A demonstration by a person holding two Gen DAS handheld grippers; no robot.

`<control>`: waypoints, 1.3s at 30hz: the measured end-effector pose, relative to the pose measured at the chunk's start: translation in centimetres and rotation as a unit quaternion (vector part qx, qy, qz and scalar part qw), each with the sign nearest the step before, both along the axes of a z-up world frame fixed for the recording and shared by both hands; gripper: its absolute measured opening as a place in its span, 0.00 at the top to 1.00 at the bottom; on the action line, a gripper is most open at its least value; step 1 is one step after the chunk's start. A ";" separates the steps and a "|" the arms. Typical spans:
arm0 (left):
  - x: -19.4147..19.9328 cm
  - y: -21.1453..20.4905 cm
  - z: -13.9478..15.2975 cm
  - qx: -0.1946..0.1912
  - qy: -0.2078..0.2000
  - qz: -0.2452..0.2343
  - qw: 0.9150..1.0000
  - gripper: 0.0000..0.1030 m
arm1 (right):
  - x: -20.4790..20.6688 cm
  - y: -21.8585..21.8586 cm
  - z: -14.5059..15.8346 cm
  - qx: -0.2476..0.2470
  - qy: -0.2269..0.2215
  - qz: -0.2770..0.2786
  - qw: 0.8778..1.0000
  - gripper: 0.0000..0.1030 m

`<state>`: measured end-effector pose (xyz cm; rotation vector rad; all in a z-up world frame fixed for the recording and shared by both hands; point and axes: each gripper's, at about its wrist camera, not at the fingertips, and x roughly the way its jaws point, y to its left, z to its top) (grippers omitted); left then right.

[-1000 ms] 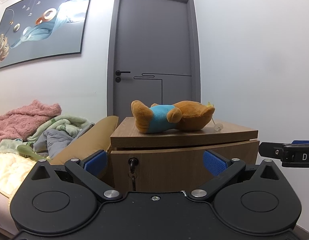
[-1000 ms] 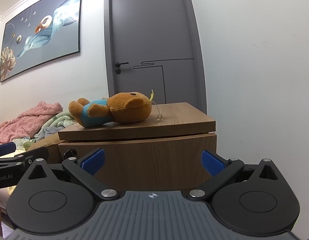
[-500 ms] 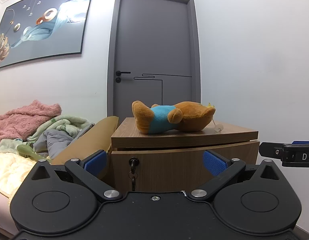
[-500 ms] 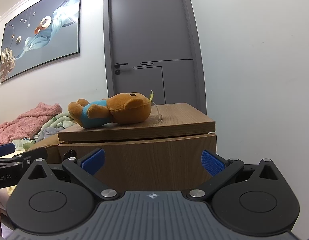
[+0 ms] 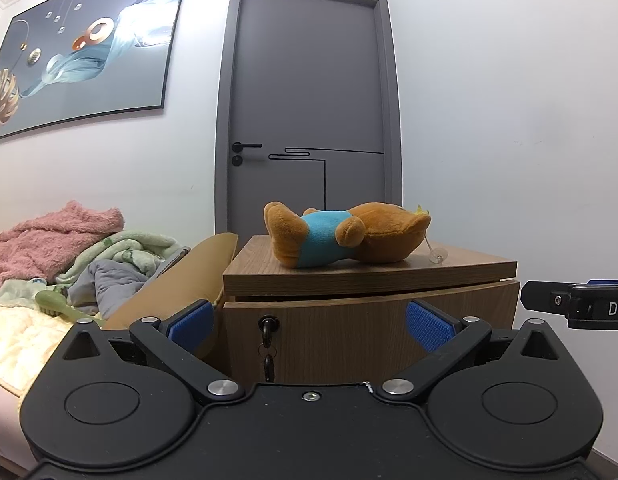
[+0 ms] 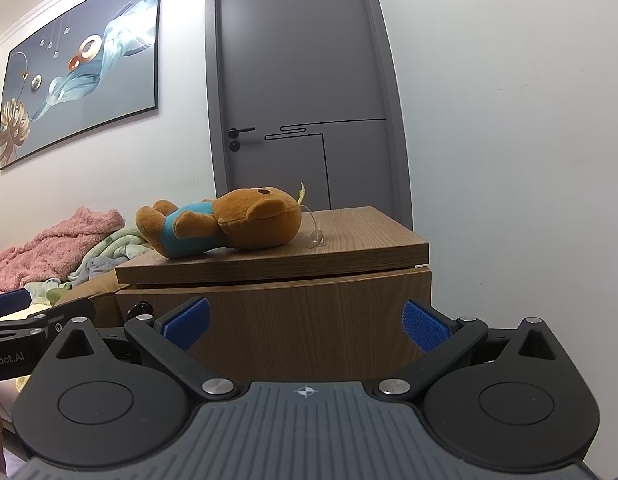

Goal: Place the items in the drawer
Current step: 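Move both tools toward the wooden nightstand, then bring the left tool to the drawer front beside the hanging key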

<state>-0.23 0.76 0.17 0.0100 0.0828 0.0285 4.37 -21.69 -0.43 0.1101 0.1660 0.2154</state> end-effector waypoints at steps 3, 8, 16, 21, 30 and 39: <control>0.0 0.0 0.0 -0.001 0.001 0.000 1.000 0.01 | 0.0 -0.1 0.0 0.004 0.001 0.000 1.000 0.00; -0.1 0.2 0.0 -0.004 0.000 0.002 1.000 0.01 | -0.1 -0.4 0.0 0.007 0.000 -0.001 1.000 0.00; -0.6 1.2 -0.1 -0.017 -0.010 0.029 0.999 0.01 | -0.1 -1.0 0.1 0.019 0.000 0.002 1.000 0.00; -0.9 1.4 -0.2 -0.001 -0.015 0.041 0.999 0.01 | -0.1 -1.8 -0.1 0.051 0.002 0.013 0.999 0.00; -2.1 0.3 -0.4 0.051 -0.048 -0.008 0.997 0.01 | 0.3 -3.4 -0.5 0.064 -0.025 0.024 0.997 0.00; 1.0 0.6 -1.6 0.071 -0.045 0.017 0.996 0.01 | 1.9 -3.6 -0.3 0.016 -0.050 0.057 0.997 0.00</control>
